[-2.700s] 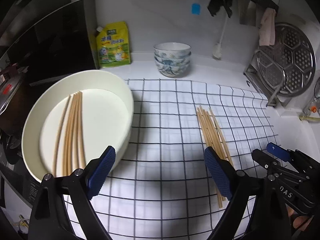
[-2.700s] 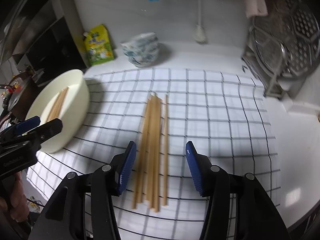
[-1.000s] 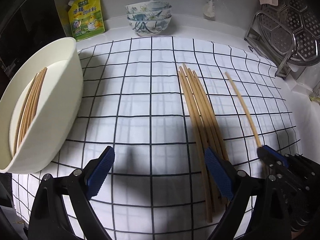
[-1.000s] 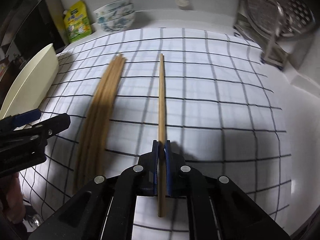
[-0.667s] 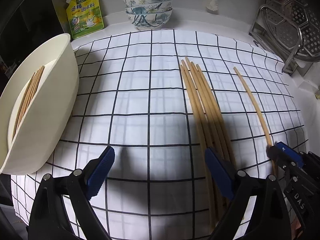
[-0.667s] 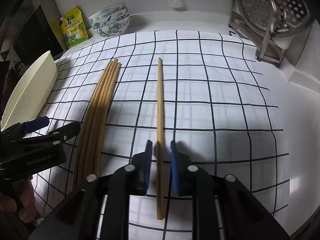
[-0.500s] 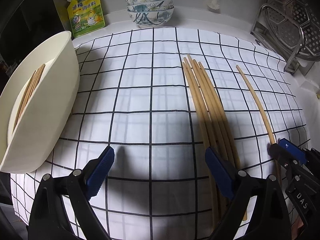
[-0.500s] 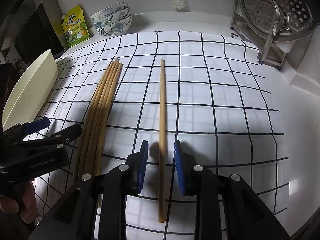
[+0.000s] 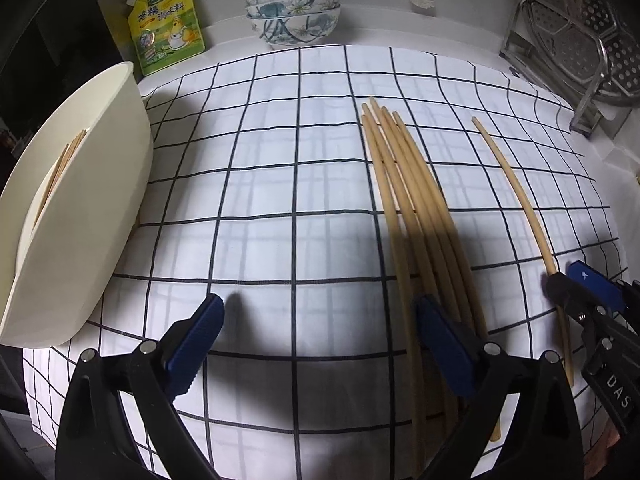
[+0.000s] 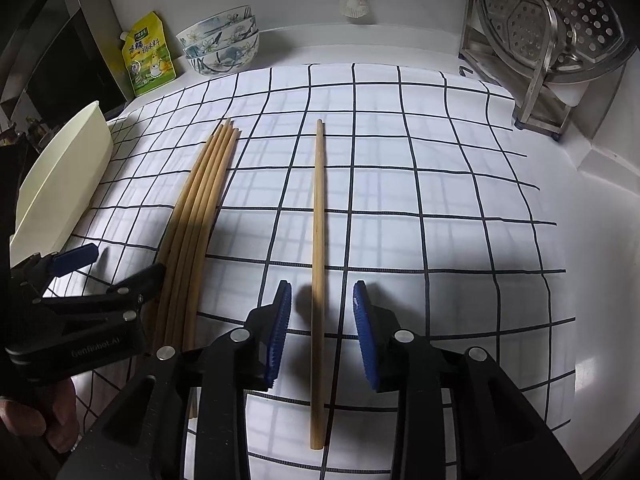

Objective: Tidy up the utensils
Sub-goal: 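Close the right tool on a chopstick while the left tool grasps another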

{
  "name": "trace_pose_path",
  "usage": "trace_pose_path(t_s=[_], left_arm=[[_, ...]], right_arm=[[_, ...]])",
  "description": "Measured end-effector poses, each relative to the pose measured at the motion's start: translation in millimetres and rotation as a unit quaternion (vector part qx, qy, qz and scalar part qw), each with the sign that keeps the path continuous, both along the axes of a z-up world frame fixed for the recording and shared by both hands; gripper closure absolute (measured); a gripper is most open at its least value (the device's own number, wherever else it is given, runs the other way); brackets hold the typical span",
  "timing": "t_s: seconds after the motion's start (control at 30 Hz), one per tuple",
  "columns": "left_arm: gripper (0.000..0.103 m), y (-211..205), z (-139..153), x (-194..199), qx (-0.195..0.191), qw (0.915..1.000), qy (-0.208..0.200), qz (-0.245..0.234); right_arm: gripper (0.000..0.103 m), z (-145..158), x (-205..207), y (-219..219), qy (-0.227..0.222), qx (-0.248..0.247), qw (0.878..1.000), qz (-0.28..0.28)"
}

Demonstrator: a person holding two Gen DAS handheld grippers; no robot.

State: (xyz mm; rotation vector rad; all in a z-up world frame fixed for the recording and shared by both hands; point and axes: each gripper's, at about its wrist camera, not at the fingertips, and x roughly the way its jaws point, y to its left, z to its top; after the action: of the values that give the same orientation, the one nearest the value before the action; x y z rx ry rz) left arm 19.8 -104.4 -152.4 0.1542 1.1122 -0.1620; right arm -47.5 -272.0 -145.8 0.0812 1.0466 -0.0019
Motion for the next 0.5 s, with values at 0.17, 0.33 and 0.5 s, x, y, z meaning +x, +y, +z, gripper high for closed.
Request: trace_pose_path(t_s=[0.17,0.33,0.5], left_arm=[[0.007,2,-2,12,-0.011,0.9997,-0.001,0.021],[0.021,-1,0,20,-0.014,0.9994,-0.012,0.03],[0.065,-15,6,16,-0.024,0.9995,-0.02,-0.005]], right_arm=[[0.067,-3,6,2,0.0,-0.012,1.0,0.004],[0.071,-7,15,11,-0.003,-0.043,0.999,0.02],[0.096,-7,17,23,-0.006,-0.048,0.998,0.043]])
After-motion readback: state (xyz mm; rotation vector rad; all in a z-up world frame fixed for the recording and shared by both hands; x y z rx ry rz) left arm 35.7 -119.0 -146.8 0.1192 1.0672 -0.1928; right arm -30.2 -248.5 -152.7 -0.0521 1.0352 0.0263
